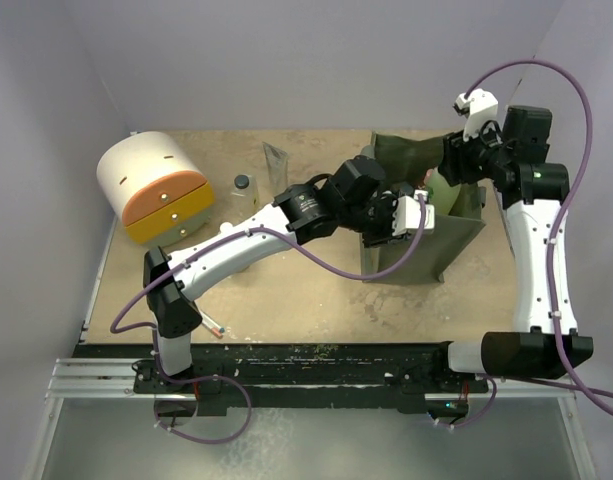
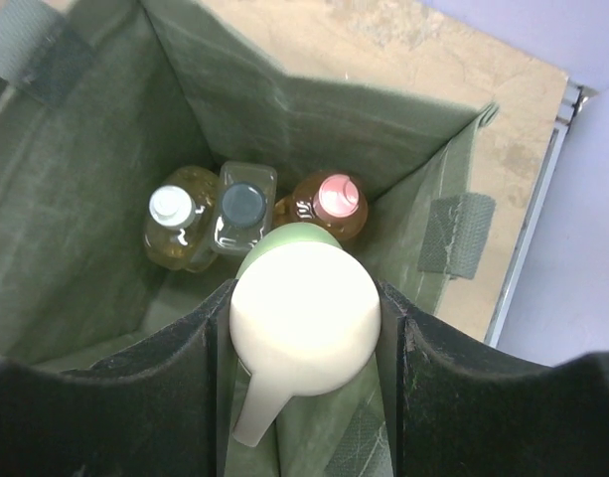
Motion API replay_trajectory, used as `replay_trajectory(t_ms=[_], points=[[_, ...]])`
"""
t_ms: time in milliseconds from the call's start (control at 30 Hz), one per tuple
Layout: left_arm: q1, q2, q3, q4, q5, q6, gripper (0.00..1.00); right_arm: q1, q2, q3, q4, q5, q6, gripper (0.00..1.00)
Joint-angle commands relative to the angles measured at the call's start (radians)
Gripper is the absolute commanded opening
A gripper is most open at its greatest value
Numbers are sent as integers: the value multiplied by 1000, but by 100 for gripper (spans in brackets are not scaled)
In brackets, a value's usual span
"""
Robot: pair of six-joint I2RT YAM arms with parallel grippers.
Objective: Place the personal care products into the canvas bag
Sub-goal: Place the care product in the canvas bag.
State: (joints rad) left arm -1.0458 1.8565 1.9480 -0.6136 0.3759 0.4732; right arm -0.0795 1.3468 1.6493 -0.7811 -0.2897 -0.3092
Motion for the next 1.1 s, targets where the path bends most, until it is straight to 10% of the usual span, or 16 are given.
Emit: replay_trajectory(t_ms=[0,1067], points=[[-11,-16,0,44,-16,22,37,0,-75,138,99,-74,28,0],[-25,-21,-25,47,-26,37,33,0,3,-147,276,65,-23,0]])
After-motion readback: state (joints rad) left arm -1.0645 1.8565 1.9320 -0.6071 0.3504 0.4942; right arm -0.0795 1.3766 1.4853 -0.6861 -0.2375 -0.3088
